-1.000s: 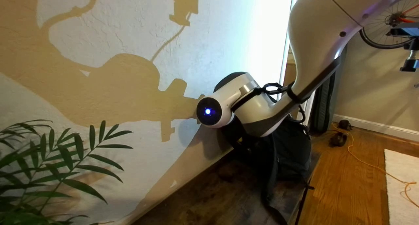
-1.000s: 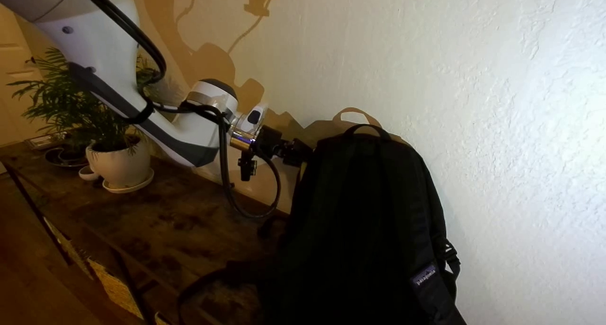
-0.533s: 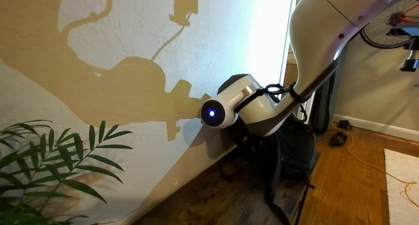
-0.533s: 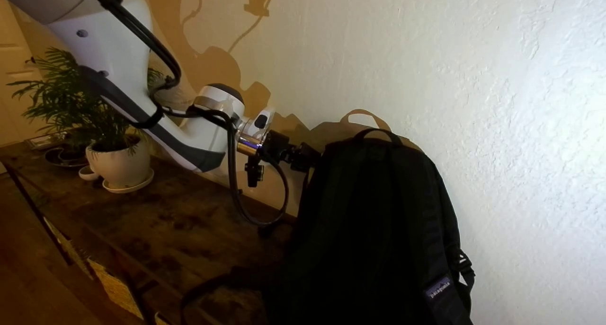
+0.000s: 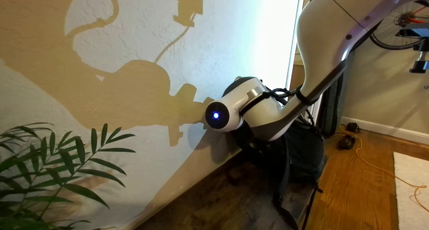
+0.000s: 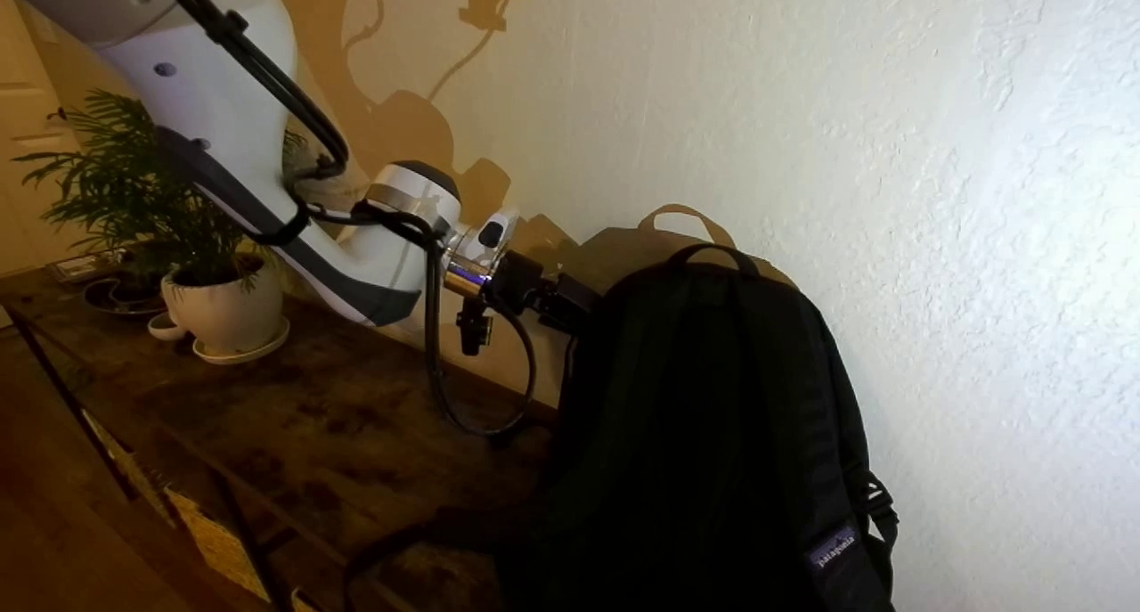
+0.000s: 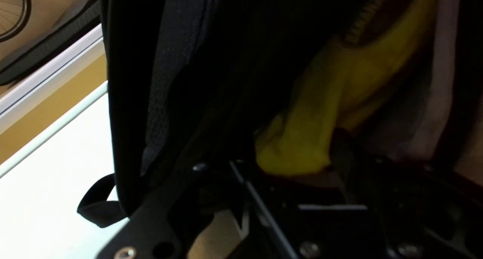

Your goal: Place the banana toy in the black backpack

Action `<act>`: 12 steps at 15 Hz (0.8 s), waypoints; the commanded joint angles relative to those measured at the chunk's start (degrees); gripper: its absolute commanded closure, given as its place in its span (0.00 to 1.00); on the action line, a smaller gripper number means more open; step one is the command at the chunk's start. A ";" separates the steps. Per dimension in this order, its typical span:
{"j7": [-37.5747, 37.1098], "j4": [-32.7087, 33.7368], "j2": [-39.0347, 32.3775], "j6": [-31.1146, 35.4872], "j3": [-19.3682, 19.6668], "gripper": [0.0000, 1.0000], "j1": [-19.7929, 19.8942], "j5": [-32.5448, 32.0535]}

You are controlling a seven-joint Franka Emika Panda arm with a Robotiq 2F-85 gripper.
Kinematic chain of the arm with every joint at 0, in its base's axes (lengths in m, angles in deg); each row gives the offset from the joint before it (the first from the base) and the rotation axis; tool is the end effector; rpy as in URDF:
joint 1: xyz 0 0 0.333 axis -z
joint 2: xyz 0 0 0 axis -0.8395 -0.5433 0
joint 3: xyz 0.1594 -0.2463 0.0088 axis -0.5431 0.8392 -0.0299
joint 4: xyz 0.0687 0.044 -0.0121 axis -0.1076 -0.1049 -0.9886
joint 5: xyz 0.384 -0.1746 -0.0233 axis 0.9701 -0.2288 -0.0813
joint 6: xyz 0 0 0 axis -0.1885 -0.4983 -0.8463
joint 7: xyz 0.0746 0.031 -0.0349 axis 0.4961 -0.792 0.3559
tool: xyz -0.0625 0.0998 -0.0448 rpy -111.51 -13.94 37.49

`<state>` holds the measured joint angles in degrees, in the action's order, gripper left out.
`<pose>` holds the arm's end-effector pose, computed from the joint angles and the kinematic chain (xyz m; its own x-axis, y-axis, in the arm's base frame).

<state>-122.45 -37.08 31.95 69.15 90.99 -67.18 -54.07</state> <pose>0.7217 -0.0392 0.0807 0.8027 0.0183 0.5960 -0.5223 -0.4608 0.7176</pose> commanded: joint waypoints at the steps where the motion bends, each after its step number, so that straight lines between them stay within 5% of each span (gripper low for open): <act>1: 0.34 -0.34 2.29 -1.06 -2.72 0.14 0.92 -0.16; 4: 1.78 -0.78 4.45 0.43 -5.89 0.00 1.49 2.87; 12: 10.71 -5.29 11.67 4.74 -12.93 0.00 3.19 23.37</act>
<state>-115.62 -36.17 37.94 71.63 80.17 -65.70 -37.18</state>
